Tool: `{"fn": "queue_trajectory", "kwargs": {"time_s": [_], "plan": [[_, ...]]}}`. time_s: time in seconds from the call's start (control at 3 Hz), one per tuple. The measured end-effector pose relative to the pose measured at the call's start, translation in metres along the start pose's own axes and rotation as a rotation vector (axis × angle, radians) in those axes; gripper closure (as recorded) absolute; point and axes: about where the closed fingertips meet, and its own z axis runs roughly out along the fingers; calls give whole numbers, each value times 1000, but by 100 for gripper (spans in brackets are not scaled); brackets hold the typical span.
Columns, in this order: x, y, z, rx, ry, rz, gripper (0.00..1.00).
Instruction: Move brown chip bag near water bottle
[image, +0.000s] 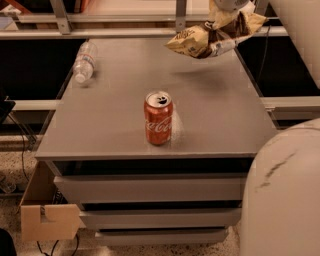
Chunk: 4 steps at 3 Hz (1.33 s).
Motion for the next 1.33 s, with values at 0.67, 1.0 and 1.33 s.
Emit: {"fn": "queue_trajectory", "kwargs": {"time_s": [0.67,1.0,1.33], "plan": [[-28,-42,12,40,51,4,100],[-50,-65,13,65,64,10,100],[-72,-86,9,102,49,11,100]]}}
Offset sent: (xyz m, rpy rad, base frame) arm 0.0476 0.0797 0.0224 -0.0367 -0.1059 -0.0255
